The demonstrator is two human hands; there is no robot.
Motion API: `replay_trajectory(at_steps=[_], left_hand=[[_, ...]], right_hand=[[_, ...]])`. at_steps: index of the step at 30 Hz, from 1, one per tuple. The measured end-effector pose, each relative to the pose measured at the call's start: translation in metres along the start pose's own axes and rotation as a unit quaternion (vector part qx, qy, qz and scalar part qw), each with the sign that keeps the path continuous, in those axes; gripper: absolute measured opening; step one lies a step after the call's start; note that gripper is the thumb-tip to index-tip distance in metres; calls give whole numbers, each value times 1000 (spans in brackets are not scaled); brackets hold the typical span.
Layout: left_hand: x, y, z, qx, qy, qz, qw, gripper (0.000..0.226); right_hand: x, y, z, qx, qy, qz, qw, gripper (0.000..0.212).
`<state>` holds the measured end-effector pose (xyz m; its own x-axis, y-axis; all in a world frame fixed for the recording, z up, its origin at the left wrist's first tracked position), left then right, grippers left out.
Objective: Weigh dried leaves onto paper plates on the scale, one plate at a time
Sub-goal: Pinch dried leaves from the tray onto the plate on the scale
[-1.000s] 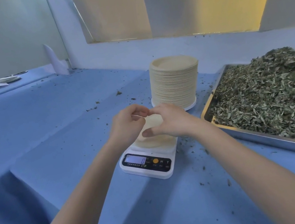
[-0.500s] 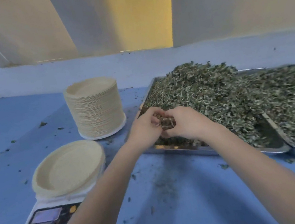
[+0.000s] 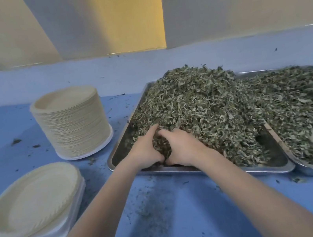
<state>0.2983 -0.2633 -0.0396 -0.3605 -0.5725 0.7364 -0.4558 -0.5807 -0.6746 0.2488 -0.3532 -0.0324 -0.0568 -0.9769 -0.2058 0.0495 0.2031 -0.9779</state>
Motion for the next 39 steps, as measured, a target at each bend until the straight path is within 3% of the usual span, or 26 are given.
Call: replay_trajectory(at_steps=[4,8,11,14,19,25,28,35,39], left_hand=[[-6,-20,-3,25,-8,65,998,100],[-16,-28,-9,14,-72,118,990,98],[-20,-19,-12,-15,-91,82,992,83],[-21,-22,-11,30,-85,-14,996,66],[-8,-43,-12,72,-50,-154,984,77],[0,-47,-18,2,-111,-188,976,88],[-5,-49,-20,6,-128,-152,980,94],[3,-67,-22,80,-48,-279,956,89],[8,-100,-43,117,-9,-238,964,78]], right_hand=[[-13,-11,8,43,-23,67,997,66],[-24,2,17,-16,-22,8,1000,78],[-30,15,21,-33,-18,20,999,62],[-27,8,19,4,-2,98,995,57],[-21,-24,21,54,8,173,983,45],[-30,-51,29,79,-10,187,979,36],[-30,-51,30,76,-4,184,980,37],[-41,-62,29,114,-20,201,973,38],[-74,-76,34,123,-53,225,965,36]])
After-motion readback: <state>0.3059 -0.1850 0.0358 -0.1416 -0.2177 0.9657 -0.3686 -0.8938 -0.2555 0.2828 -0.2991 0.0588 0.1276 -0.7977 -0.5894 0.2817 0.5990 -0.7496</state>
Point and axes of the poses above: each hand's wrist, its own z-axis towards the middle knuckle, its own y-axis out of the palm, x = y × z, the point moved 6 cm from there along z, towards the middle knuckle, and after that the axes turned 7 degrees about -z, right-handed, at the moved point
